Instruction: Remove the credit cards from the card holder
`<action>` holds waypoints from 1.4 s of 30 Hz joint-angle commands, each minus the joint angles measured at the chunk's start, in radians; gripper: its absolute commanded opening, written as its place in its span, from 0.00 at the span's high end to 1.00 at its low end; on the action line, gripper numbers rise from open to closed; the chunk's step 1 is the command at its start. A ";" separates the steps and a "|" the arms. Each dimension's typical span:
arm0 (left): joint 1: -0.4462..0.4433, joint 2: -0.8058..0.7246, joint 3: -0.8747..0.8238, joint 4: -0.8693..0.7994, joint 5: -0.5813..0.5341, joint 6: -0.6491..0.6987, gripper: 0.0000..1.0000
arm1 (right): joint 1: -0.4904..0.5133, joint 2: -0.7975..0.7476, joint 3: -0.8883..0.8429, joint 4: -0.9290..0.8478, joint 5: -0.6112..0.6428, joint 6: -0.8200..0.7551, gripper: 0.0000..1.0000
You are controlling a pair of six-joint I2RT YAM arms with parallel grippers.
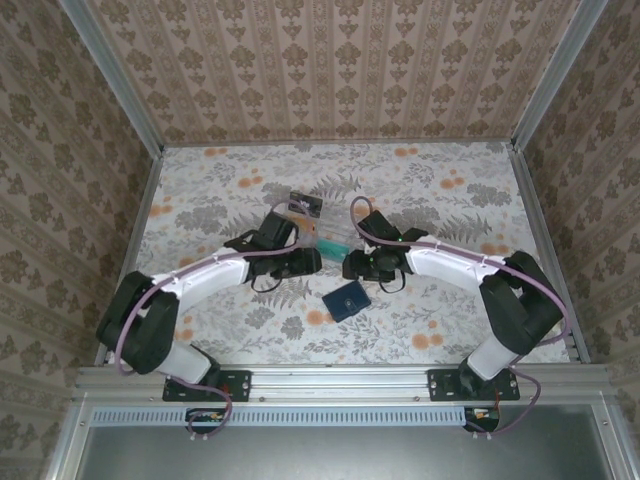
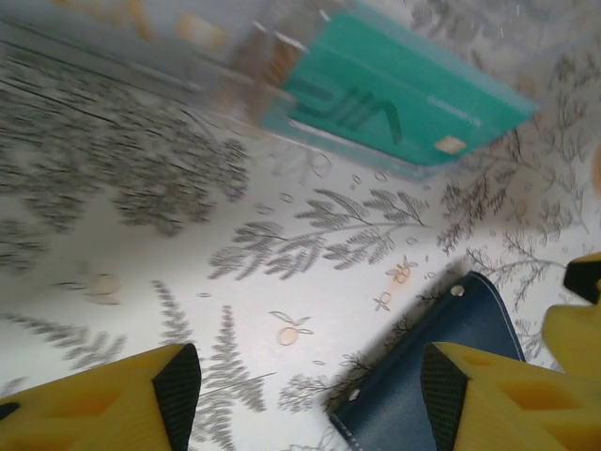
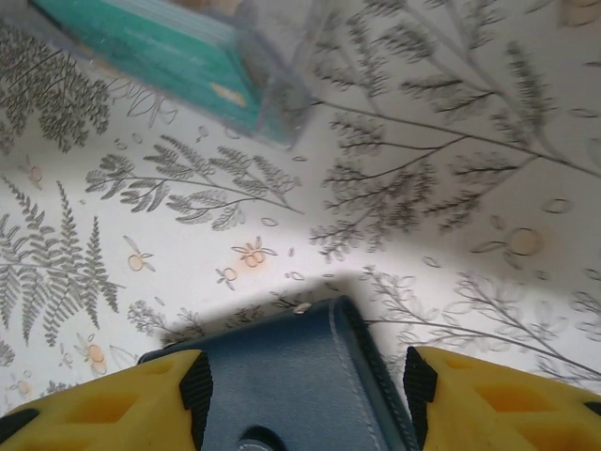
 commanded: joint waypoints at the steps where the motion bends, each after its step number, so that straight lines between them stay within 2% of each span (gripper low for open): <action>1: -0.054 0.061 0.065 0.015 0.039 0.007 0.37 | -0.004 -0.070 -0.037 -0.067 0.092 0.088 0.40; 3: -0.079 0.093 0.086 0.011 0.040 0.005 0.39 | -0.004 -0.103 -0.065 -0.068 0.070 0.126 0.40; 8: -0.112 0.150 0.099 0.003 0.059 0.002 0.49 | 0.000 -0.166 -0.177 -0.042 -0.110 0.227 0.45; 14: -0.130 0.168 0.090 0.008 0.096 -0.016 0.51 | 0.006 -0.180 -0.242 0.007 -0.199 0.283 0.49; 17: -0.138 0.181 0.084 0.009 0.091 -0.028 0.51 | 0.016 -0.136 -0.258 0.079 -0.229 0.330 0.59; 19: -0.138 0.186 0.074 0.019 0.072 -0.039 0.51 | 0.022 -0.116 -0.262 0.121 -0.230 0.359 0.63; 25: -0.156 0.194 0.038 0.073 0.066 -0.085 0.51 | 0.023 -0.058 -0.251 0.181 -0.198 0.390 0.64; 31: -0.175 0.168 -0.015 0.121 0.100 -0.115 0.54 | 0.015 -0.005 -0.195 0.178 -0.163 0.334 0.64; 38: -0.176 0.125 -0.117 0.317 0.185 -0.201 0.58 | 0.015 0.037 -0.186 0.192 -0.171 0.310 0.64; 42: -0.173 0.111 -0.151 0.444 0.236 -0.244 0.64 | 0.012 0.037 -0.192 0.214 -0.183 0.294 0.64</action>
